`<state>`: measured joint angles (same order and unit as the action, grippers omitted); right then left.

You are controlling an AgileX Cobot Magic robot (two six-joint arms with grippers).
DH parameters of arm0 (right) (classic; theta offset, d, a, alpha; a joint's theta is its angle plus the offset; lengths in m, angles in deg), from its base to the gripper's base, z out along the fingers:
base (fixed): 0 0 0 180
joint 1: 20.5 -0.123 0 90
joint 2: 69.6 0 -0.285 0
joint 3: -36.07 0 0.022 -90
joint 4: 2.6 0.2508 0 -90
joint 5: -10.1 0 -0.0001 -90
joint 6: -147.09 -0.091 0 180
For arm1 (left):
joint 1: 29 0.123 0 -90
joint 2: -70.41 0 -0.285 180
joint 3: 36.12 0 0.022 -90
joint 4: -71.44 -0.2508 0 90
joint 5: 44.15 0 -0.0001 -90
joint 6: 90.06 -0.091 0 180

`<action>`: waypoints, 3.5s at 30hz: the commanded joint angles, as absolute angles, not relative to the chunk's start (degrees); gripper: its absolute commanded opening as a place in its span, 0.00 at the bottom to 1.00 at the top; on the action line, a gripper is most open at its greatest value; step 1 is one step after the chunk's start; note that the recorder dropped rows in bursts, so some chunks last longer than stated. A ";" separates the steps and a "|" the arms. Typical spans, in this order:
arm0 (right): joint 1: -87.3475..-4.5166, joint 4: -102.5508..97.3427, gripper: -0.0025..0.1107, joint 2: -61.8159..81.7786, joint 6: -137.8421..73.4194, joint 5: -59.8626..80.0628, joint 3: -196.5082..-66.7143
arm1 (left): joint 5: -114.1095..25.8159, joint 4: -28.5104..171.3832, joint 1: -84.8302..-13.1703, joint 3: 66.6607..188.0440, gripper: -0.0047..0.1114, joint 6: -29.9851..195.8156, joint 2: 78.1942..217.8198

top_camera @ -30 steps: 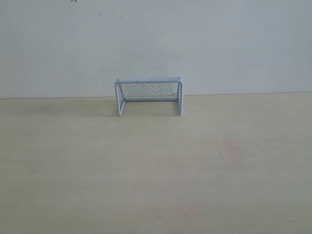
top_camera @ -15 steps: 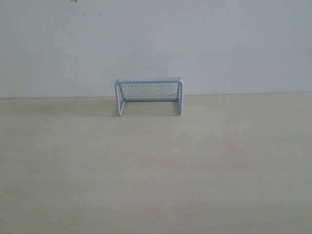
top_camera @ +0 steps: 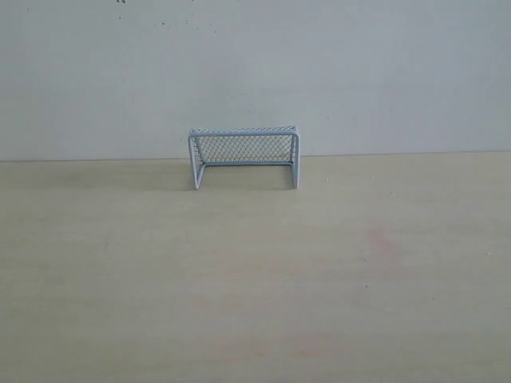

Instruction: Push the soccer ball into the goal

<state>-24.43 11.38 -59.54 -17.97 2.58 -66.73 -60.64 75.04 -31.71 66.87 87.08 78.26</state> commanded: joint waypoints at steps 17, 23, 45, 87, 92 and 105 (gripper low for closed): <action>-24.49 -3.33 0.02 -59.92 -32.51 -8.21 -66.71 | -60.50 75.44 -31.45 66.66 0.08 86.87 78.19; -24.49 -3.33 0.02 -59.92 -32.51 -8.21 -66.71 | -60.50 75.44 -31.45 66.66 0.08 86.87 78.19; -23.80 -3.39 0.02 -61.82 -32.42 -8.66 -66.71 | -60.49 75.44 -31.45 66.66 0.08 86.87 78.19; -21.07 -3.19 0.02 -61.82 -32.50 -9.21 -66.71 | -60.49 75.44 -31.45 66.66 0.08 86.87 78.19; -21.07 -3.19 0.02 -61.82 -32.50 -9.21 -66.71 | -60.49 75.44 -31.45 66.66 0.08 86.87 78.19; -21.07 -3.19 0.02 -61.82 -32.50 -9.21 -66.71 | -60.49 75.44 -31.45 66.66 0.08 86.87 78.19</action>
<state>-21.11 -3.10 -61.50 -32.31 -9.32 -66.73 -60.64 75.04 -31.71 66.87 87.08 78.26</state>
